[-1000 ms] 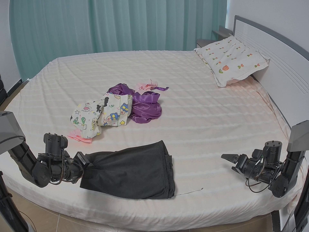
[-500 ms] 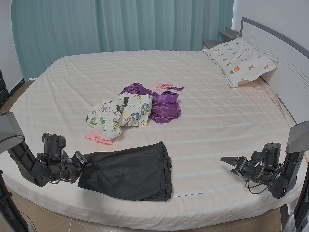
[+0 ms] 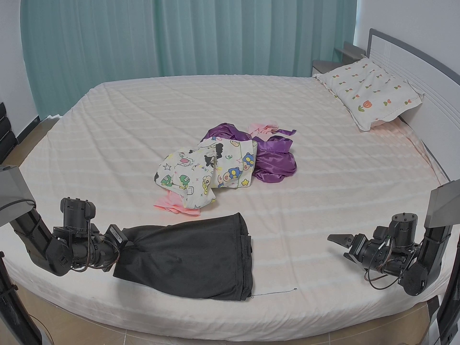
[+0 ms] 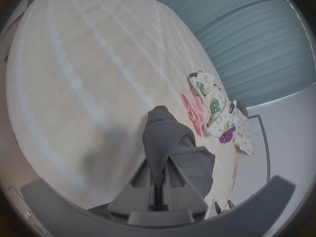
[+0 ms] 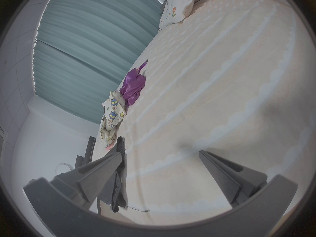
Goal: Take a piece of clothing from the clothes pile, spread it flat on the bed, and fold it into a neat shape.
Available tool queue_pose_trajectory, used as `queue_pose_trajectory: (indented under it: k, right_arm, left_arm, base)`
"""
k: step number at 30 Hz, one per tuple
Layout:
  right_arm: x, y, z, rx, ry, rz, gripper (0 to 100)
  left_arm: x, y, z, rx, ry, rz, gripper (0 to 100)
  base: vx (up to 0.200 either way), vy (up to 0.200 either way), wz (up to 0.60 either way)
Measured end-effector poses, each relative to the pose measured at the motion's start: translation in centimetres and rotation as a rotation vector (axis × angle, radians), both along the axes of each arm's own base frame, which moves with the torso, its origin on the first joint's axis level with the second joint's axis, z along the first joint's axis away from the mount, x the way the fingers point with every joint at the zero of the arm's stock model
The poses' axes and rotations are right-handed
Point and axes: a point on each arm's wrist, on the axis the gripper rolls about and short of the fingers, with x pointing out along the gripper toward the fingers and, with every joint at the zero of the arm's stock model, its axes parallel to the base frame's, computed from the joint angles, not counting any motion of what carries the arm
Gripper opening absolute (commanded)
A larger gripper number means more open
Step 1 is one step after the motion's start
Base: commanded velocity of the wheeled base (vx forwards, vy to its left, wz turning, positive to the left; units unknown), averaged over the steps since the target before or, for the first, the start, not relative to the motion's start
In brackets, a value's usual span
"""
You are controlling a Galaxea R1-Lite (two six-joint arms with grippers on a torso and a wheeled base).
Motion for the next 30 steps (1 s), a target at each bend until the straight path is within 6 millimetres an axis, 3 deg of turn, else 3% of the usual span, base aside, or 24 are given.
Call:
queue_pose_trajectory:
  k: [5, 18, 19, 26, 30]
  right_arm:
    - [0.0, 0.1, -0.1, 0.0, 0.002, 0.002, 100]
    - [-0.1, 0.3, -0.2, 0.0, 0.007, 0.01, 100]
    - [-0.1, 0.3, -0.2, 0.0, 0.007, 0.011, 100]
    - [-0.2, 0.8, -0.1, -0.002, 0.006, 0.028, 100]
    - [-0.4, 1.6, -0.1, -0.003, 0.002, 0.059, 100]
  left_arm:
    - [0.0, 0.0, -0.2, -0.001, 0.007, -0.001, 0]
    - [-0.1, 0.0, -0.7, 0.001, 0.026, -0.004, 0]
    - [-0.1, 0.0, -0.7, 0.002, 0.028, -0.004, 100]
    - [-0.3, 0.1, -0.6, 0.005, 0.028, -0.005, 100]
    - [-0.8, 1.0, -0.2, 0.035, 0.047, -0.013, 100]
  base:
    - [0.0, 0.2, 0.0]
    - [0.0, 0.0, 0.0]
    - [0.0, 0.0, 0.0]
    - [0.0, 0.0, 0.0]
    - [0.0, 0.0, 0.0]
